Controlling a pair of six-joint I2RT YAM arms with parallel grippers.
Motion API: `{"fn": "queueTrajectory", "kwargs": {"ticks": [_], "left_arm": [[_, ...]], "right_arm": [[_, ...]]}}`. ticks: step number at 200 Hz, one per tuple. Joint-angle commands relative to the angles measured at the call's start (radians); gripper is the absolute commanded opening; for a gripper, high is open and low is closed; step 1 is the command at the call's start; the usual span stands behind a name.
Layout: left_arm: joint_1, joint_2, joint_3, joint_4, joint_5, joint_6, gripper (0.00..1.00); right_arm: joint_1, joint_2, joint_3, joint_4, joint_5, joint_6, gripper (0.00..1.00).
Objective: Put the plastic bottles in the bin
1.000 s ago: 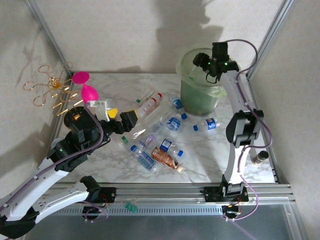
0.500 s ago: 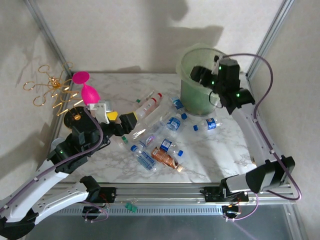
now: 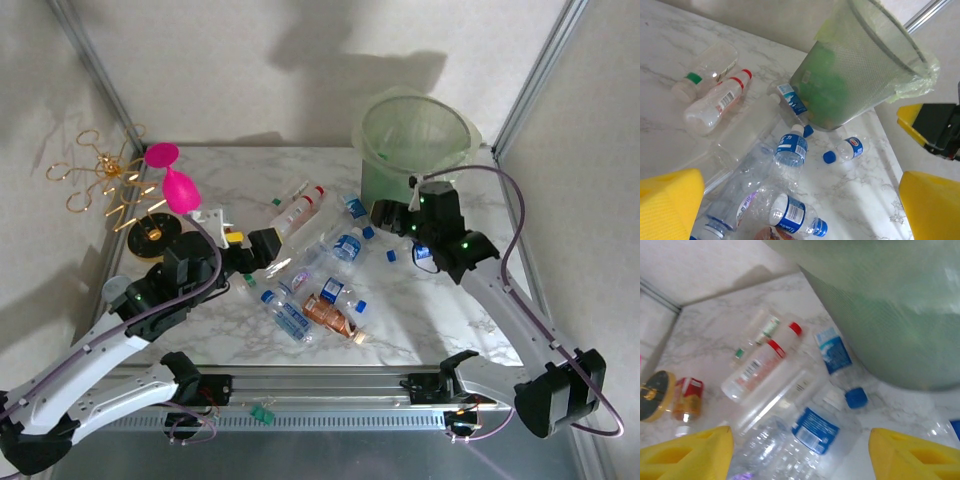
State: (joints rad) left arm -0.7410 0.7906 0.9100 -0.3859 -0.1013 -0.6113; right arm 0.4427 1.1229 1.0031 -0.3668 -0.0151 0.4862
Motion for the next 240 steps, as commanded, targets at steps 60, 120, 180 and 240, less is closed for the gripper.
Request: {"fn": "queueTrajectory", "kwargs": {"ticks": [60,120,180,240], "left_arm": [[-0.006,0.009,-0.019,0.017,-0.011,0.006,1.0],[-0.007,-0.002,-0.036,0.007,-0.01,0.024,1.0],[-0.007,0.002,-0.031,0.007,-0.015,0.046,1.0],[-0.007,0.018,-0.017,0.007,-0.018,0.059,1.0]], "right_arm": [[-0.228,0.011,-0.303,0.25,-0.124,0.335,0.72],[-0.346,0.138,-0.352,0.33,-0.153,0.432,0.73],[-0.383,0.278,-0.34,0.384,-0.163,0.485,0.77],[-0.404,0.365,-0.318,0.407,-0.153,0.469,0.75]]}}
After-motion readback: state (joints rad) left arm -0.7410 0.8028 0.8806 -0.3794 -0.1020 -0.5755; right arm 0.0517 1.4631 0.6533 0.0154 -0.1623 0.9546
